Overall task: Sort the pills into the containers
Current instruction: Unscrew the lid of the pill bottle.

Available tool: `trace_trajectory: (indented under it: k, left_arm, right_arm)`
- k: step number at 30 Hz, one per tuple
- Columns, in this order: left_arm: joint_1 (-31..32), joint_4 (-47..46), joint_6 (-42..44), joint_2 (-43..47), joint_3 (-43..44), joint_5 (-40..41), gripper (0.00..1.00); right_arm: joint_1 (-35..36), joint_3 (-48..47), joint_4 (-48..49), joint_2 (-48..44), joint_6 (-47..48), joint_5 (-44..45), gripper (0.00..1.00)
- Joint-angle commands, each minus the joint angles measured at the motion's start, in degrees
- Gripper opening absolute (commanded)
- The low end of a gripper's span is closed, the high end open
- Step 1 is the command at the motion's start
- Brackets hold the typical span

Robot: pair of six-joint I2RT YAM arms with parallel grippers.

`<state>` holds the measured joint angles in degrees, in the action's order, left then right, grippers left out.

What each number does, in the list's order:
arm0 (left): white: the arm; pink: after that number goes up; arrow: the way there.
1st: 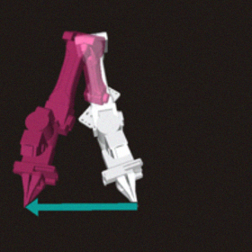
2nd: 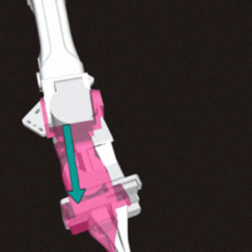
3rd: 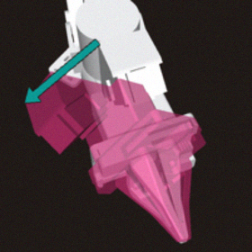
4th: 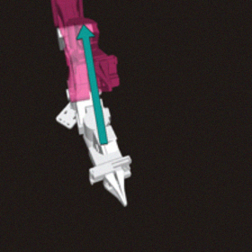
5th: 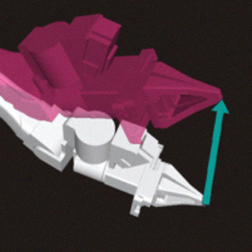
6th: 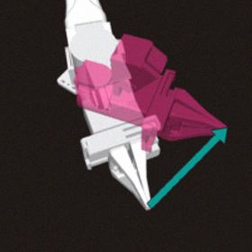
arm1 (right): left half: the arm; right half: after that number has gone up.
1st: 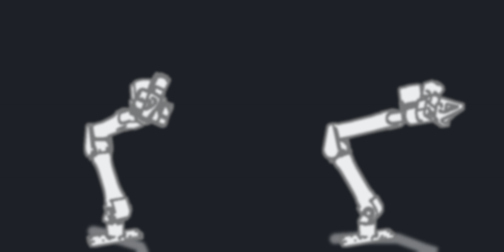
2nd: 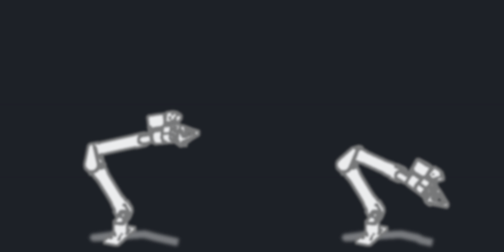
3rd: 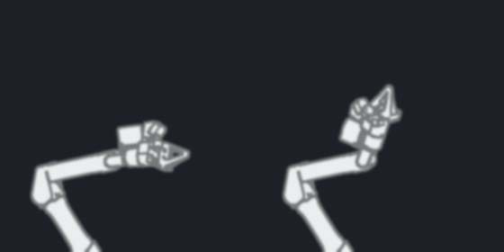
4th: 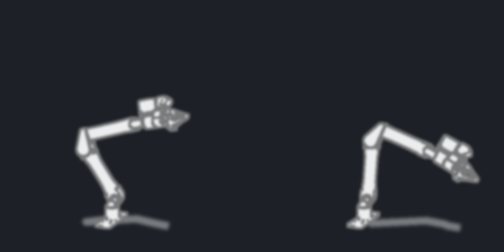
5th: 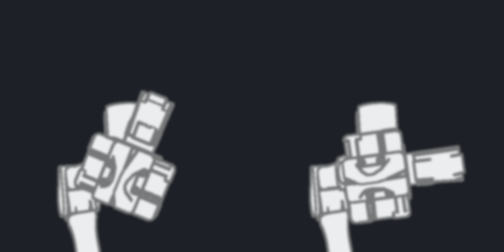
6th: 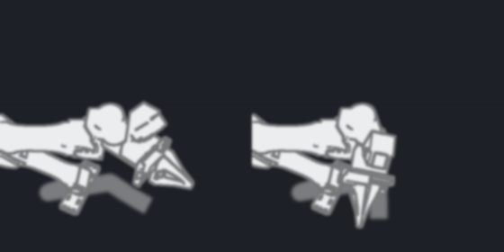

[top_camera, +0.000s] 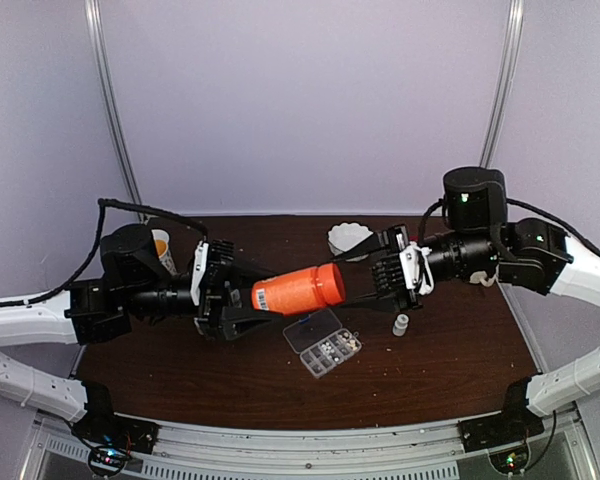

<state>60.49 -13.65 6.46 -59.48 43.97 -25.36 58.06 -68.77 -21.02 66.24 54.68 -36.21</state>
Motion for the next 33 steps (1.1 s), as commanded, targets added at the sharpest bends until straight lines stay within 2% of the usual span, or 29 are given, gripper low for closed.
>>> trace_trajectory:
  k: [1, 4, 8, 14, 20, 23, 28, 33]
  left_arm:
    - [-0.8, -6.6, -5.3, 0.7, -0.8, -1.5, 0.00]
    - [-0.8, -6.9, -7.1, 0.0, -0.6, -2.4, 0.00]
    - [-0.8, -7.4, -9.8, -1.7, -0.6, -3.7, 0.00]
    - [-0.8, -8.7, -13.3, -3.5, -0.9, -5.8, 0.00]
    - [-0.8, -5.9, -14.4, -5.0, 0.9, -7.8, 0.00]
    - [-0.9, -5.6, -13.6, -4.7, 0.6, -7.9, 0.00]
    - [-0.8, -3.3, -10.8, -2.1, 0.1, -6.1, 0.00]
    - [-0.9, 0.5, -9.2, -0.7, 0.8, -5.9, 0.00]
  right_arm:
    - [-0.3, 1.8, -1.0, -3.8, 14.1, 1.5, 0.21]
    - [-0.3, 3.0, -0.4, -4.6, 20.9, 1.7, 0.17]
    - [0.5, 7.2, 6.0, -6.1, 26.9, 5.2, 0.17]
    - [0.9, 9.4, 10.5, -7.3, 32.0, 8.1, 0.17]
    - [2.0, 12.0, 15.1, -8.4, 39.3, 12.6, 0.17]
    - [2.1, 13.3, 18.4, -9.5, 38.8, 11.9, 0.17]
    - [2.1, 13.2, 16.9, -10.3, 39.0, 12.7, 0.17]
    - [2.1, 15.3, 19.5, -11.4, 41.9, 13.9, 0.17]
